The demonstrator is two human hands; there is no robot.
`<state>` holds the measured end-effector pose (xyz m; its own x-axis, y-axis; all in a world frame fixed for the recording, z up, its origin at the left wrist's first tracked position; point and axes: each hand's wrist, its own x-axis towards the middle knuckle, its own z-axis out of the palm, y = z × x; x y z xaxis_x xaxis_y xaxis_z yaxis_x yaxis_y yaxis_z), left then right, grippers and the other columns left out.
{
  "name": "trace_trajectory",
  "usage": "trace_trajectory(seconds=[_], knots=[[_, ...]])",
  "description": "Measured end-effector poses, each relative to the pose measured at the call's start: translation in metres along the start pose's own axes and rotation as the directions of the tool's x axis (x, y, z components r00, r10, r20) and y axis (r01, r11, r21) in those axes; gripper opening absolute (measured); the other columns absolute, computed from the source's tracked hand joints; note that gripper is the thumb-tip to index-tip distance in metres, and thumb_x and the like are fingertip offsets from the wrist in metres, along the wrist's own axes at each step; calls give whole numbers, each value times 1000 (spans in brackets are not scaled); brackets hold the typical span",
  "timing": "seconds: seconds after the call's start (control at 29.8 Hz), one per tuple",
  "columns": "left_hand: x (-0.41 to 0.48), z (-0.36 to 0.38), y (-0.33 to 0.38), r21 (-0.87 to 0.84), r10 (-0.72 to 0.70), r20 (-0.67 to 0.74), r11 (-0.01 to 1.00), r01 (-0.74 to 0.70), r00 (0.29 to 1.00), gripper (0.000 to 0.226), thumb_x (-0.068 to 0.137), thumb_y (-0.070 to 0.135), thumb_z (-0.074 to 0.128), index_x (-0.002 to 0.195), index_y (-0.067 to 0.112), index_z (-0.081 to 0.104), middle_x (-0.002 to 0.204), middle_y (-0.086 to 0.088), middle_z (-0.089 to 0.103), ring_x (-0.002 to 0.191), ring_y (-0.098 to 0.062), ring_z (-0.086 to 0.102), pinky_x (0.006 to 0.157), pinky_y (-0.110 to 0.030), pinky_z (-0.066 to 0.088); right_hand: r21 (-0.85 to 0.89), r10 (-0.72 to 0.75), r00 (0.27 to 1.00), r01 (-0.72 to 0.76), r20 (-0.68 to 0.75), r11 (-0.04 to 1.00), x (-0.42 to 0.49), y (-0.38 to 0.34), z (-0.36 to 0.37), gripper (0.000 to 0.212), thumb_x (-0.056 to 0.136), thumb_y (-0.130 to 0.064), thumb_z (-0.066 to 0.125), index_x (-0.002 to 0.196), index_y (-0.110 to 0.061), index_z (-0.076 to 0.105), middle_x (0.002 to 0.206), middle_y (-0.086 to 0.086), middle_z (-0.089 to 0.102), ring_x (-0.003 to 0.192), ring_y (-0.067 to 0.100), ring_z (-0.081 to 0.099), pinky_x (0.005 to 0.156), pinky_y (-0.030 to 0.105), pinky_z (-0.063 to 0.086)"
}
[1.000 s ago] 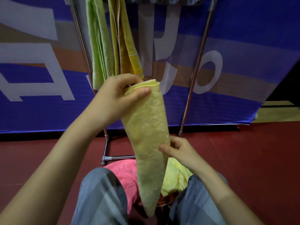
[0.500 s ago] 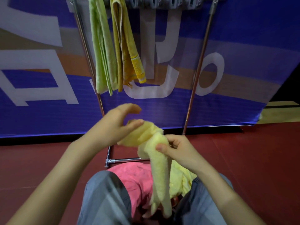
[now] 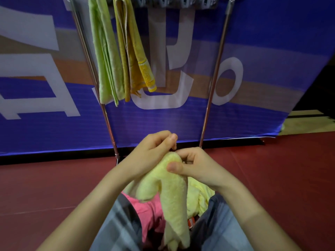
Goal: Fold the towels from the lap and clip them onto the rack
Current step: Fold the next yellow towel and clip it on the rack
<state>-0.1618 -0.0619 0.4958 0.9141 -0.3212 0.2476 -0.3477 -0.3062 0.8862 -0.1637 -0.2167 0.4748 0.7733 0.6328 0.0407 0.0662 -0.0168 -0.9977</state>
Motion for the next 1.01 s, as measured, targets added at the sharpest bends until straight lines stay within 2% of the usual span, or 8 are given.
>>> trace_trajectory(seconds=[0.17, 0.27, 0.37, 0.54, 0.7, 0.84, 0.91, 1.01], knots=[[-2, -7, 14, 18, 38, 44, 999, -39, 998, 31, 73, 52, 46, 59, 24, 50, 57, -3, 38, 58, -19, 31, 54, -29, 28, 18, 117, 987, -120, 106, 993, -3, 13, 0, 11, 73, -18, 61, 82, -19, 66, 70, -14, 70, 72, -4, 62, 67, 11, 47], [-4, -21, 21, 35, 43, 29, 998, -44, 999, 33, 71, 52, 48, 62, 21, 52, 61, -8, 35, 59, -21, 26, 55, -30, 23, -54, 251, 944, -245, 213, 968, -13, 37, -2, 10, 76, -19, 59, 82, -25, 64, 70, -22, 68, 71, -9, 59, 68, 9, 44], [-6, -42, 19, 85, 2, 8, 996, -3, 1000, 35, 68, 54, 50, 64, 20, 53, 60, -9, 32, 57, -21, 24, 51, -27, 21, -117, 325, 927, -308, 185, 944, -24, 61, -5, 4, 72, -26, 63, 76, -25, 63, 61, -22, 64, 63, -9, 55, 64, 10, 41], [-15, -63, -6, 227, -106, 106, 971, 80, 989, 39, 64, 59, 53, 72, 21, 59, 56, -10, 35, 53, -17, 30, 52, -26, 28, -22, 246, 967, -245, 64, 969, -30, 58, -20, 51, 52, -60, 77, 73, -15, 63, 62, -14, 62, 61, -4, 54, 59, 11, 41], [-23, -65, -46, 385, -227, 179, 912, 145, 957, 60, 52, 81, 52, 78, 29, 64, 58, 6, 47, 53, -2, 41, 53, -16, 35, 18, 123, 991, -124, 57, 992, -25, 28, -28, 44, 48, -65, 74, 58, -24, 64, 53, -16, 55, 52, -5, 47, 51, 8, 37], [-24, -35, -45, 203, -269, 320, 956, 211, 908, 85, 59, 83, 46, 88, 6, 66, 71, 11, 59, 70, 1, 51, 71, -20, 44, 88, 70, 991, -80, 111, 993, -18, 3, -23, 38, 52, -55, 74, 64, -20, 69, 56, -14, 64, 51, -5, 56, 49, 6, 41], [-19, -17, -35, 27, -209, 365, 976, 214, 907, 95, 63, 82, 44, 92, -8, 61, 85, -1, 60, 83, -9, 54, 83, -28, 46, 74, 64, 986, -76, 151, 994, -12, -8, -18, 28, 55, -50, 69, 63, -22, 69, 52, -15, 62, 47, -7, 55, 46, 4, 38], [-8, 0, -15, -131, -145, 366, 970, 206, 919, 84, 64, 78, 48, 86, -1, 65, 85, -4, 62, 85, -11, 56, 85, -29, 46, 40, 59, 986, -66, 155, 997, -7, -16, -19, 28, 57, -51, 68, 63, -23, 69, 50, -15, 61, 45, -6, 52, 44, 5, 36]])
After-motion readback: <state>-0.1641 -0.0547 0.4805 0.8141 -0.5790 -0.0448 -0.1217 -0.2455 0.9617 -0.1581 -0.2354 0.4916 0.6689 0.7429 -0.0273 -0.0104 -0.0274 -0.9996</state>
